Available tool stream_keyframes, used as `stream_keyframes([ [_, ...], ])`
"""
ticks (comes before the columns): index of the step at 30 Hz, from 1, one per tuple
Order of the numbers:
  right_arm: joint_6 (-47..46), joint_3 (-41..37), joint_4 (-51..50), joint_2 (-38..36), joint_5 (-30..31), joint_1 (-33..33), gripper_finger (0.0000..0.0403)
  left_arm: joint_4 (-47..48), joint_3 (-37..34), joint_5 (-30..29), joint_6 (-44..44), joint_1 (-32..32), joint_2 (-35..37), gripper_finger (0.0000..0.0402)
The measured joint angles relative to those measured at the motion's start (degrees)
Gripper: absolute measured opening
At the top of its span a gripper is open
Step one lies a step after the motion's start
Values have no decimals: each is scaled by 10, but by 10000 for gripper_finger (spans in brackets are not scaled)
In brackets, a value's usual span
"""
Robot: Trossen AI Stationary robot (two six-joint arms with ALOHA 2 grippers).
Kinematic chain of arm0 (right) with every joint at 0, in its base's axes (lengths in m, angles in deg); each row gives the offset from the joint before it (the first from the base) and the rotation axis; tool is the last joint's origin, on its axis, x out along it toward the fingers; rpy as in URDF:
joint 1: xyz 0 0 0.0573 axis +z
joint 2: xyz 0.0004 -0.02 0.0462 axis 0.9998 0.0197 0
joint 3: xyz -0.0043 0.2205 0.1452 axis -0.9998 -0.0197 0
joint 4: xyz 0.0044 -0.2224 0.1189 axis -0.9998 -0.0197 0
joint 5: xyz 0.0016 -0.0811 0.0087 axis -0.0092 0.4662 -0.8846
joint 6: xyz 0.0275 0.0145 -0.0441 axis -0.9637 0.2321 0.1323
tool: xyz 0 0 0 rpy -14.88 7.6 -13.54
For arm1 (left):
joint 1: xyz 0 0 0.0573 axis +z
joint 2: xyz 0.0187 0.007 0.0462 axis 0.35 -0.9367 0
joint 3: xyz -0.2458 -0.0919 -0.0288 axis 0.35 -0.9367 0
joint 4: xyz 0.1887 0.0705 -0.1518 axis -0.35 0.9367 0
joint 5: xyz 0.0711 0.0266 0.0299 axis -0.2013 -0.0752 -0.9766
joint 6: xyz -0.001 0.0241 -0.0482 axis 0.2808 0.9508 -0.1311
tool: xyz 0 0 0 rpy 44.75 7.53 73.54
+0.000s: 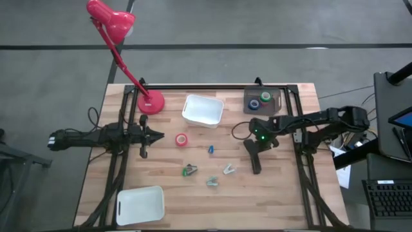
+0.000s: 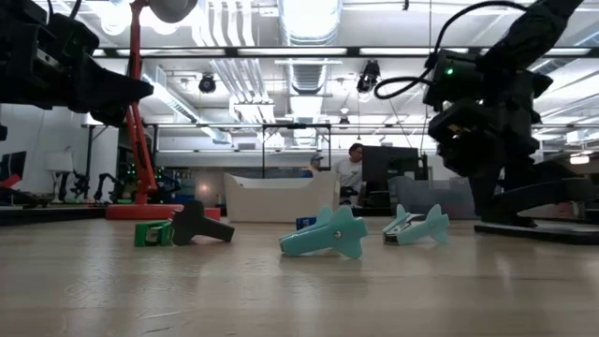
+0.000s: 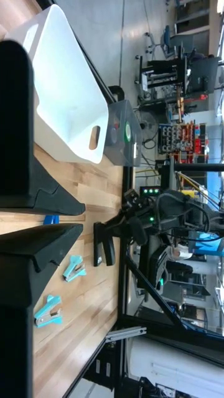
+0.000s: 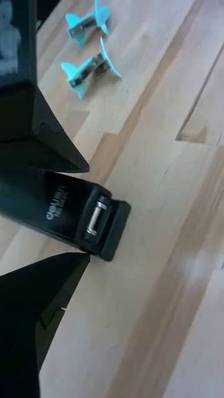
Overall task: Pick and place Stapler, Stapler remover, tape
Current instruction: Put the black stapler into the top white bin
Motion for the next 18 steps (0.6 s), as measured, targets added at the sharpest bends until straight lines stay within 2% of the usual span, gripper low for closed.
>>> stream_keyframes([
  [8,52,53,-55,66,-1,0,198,0,0,0,0,0,0,37],
  [18,102,115,-118,115,7,11,128,0,0,0,0,0,0,37],
])
